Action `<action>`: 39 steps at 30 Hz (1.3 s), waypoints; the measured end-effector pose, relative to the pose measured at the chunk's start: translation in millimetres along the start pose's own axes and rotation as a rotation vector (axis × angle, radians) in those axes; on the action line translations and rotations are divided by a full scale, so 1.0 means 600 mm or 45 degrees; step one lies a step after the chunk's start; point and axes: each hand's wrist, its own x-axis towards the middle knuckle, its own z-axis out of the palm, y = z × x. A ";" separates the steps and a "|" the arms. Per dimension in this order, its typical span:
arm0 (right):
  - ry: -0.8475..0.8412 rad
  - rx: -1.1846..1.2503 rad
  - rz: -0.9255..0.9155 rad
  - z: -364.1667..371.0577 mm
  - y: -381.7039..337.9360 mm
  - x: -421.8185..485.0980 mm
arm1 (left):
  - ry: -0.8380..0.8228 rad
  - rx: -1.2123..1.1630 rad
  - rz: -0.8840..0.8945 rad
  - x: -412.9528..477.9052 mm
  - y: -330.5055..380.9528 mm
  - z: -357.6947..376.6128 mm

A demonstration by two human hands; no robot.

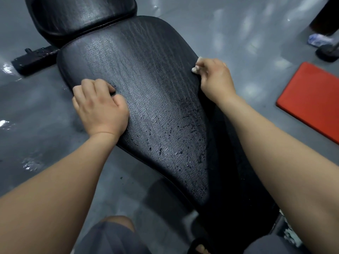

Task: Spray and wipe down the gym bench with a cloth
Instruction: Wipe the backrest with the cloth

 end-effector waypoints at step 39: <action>-0.317 0.341 -0.960 0.033 -0.298 -0.105 | -0.699 -0.539 -0.034 -0.024 -0.147 -0.074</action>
